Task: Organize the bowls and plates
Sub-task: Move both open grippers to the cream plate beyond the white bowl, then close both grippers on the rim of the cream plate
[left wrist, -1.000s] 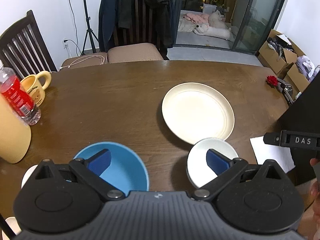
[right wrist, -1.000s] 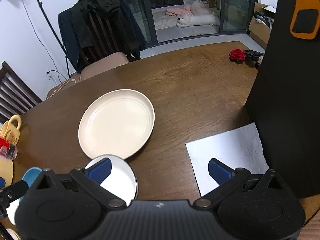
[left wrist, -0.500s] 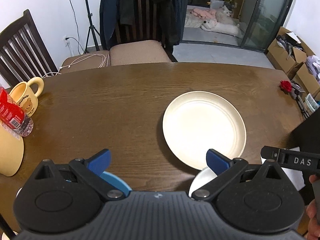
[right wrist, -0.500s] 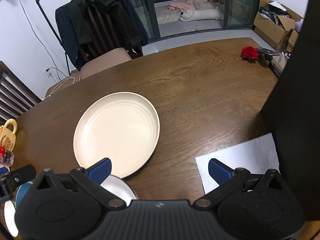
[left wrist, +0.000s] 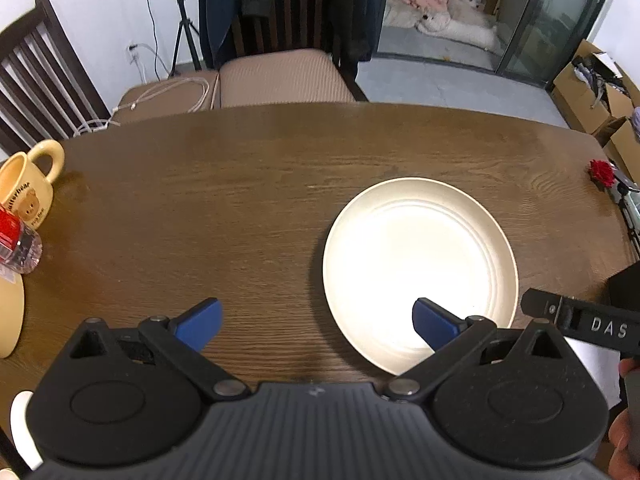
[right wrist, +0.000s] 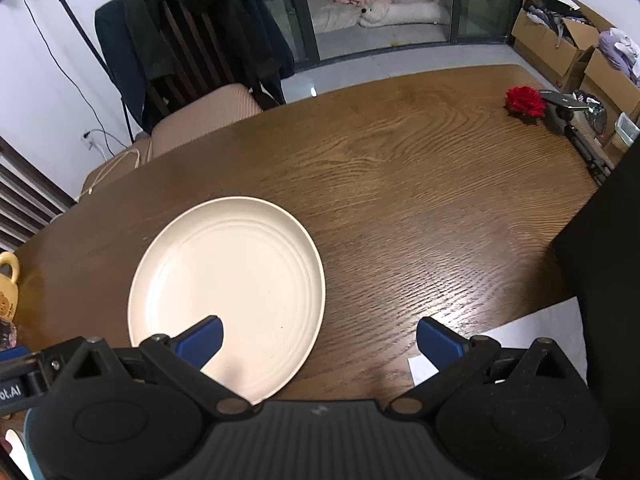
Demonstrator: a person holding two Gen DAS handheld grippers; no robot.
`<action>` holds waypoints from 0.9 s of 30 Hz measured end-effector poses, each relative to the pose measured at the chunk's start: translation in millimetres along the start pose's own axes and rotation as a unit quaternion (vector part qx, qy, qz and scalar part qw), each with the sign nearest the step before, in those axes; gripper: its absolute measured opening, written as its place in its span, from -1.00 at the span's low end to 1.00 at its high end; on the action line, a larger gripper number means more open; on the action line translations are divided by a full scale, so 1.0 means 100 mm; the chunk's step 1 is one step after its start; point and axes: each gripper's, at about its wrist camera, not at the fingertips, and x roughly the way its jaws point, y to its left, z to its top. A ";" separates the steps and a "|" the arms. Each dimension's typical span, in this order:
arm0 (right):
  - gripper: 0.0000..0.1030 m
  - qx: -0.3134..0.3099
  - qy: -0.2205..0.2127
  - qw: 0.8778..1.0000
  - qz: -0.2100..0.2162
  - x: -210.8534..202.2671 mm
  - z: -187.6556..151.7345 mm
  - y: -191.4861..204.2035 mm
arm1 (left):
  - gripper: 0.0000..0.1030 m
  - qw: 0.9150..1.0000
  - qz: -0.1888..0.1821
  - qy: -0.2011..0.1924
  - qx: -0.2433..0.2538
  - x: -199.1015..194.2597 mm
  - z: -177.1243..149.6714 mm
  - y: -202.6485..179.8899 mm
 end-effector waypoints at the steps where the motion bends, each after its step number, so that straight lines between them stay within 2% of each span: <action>1: 1.00 -0.002 0.004 1.000 -0.002 0.04 0.01 0.00 | 1.00 1.000 0.001 0.004 -0.001 0.04 0.01 0.01; 17: 0.96 0.004 0.034 0.999 -0.006 0.38 0.16 -0.07 | 0.99 0.999 0.014 0.037 -0.013 0.50 0.24 -0.06; 23: 0.77 0.003 0.043 0.999 -0.004 0.48 0.21 -0.06 | 0.85 0.999 0.019 0.045 -0.013 0.65 0.25 -0.07; 27: 0.53 0.002 0.051 0.999 -0.002 0.56 0.21 -0.06 | 0.68 0.998 0.020 0.051 -0.017 0.72 0.24 -0.04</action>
